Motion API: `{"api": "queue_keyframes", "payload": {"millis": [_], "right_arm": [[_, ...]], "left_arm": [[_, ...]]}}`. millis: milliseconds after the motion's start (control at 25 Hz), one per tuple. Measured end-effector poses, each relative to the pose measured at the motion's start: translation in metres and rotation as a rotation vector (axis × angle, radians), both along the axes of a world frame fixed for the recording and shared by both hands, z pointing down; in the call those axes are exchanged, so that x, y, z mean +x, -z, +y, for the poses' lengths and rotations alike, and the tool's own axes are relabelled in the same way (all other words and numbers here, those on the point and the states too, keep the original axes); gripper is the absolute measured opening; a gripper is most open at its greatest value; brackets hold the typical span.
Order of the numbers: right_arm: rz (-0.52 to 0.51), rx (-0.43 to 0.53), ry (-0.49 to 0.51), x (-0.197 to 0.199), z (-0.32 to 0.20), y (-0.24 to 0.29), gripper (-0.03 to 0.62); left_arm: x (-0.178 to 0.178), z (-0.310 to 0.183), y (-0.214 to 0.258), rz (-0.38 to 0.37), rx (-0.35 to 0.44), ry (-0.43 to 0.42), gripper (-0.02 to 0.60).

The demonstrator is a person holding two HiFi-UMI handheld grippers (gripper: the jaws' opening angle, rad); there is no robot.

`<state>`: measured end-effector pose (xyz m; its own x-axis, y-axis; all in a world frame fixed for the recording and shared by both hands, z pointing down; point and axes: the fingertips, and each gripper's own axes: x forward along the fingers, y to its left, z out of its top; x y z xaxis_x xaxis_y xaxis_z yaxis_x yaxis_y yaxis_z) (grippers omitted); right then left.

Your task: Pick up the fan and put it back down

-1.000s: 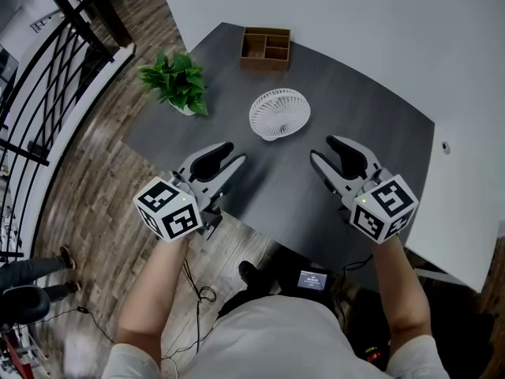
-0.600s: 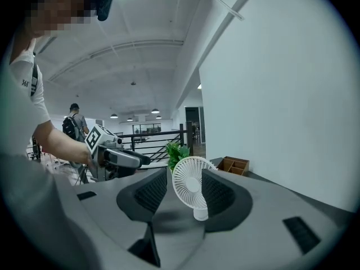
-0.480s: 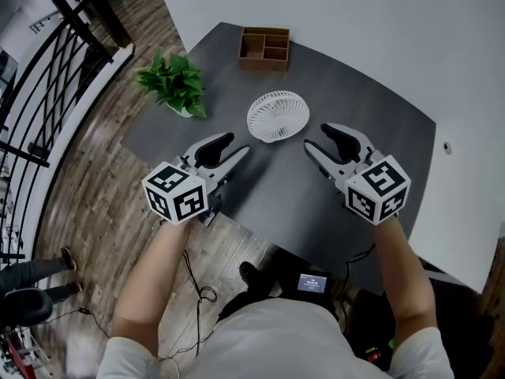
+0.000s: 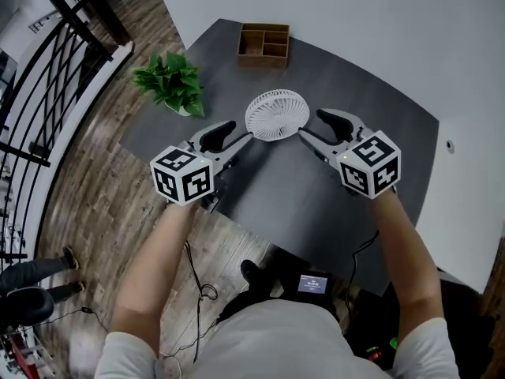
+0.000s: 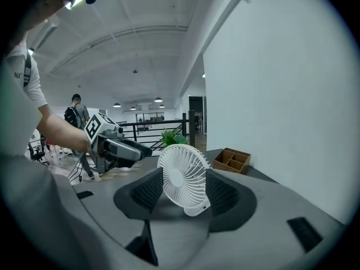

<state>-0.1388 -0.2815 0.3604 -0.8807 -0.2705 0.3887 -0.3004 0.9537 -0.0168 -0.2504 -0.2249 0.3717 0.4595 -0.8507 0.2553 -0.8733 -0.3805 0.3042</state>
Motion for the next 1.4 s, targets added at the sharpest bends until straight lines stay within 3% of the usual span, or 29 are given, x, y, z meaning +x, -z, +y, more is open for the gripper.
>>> {"api": "queue_keyframes", "payload": {"millis": [360, 760, 1400], "right_arm": [[0.059, -0.016, 0.042, -0.008, -0.023, -0.023, 0.235], [0.124, -0.035, 0.154, -0.031, -0.037, -0.047, 0.308], [0.131, -0.121, 0.206, -0.047, -0.043, -0.073, 0.308]], "left_arm": [[-0.001, -0.015, -0.017, -0.052, -0.043, -0.028, 0.267], [0.001, -0.038, -0.029, -0.053, -0.064, -0.041, 0.296], [0.016, -0.060, -0.037, -0.012, -0.083, -0.081, 0.296]]}}
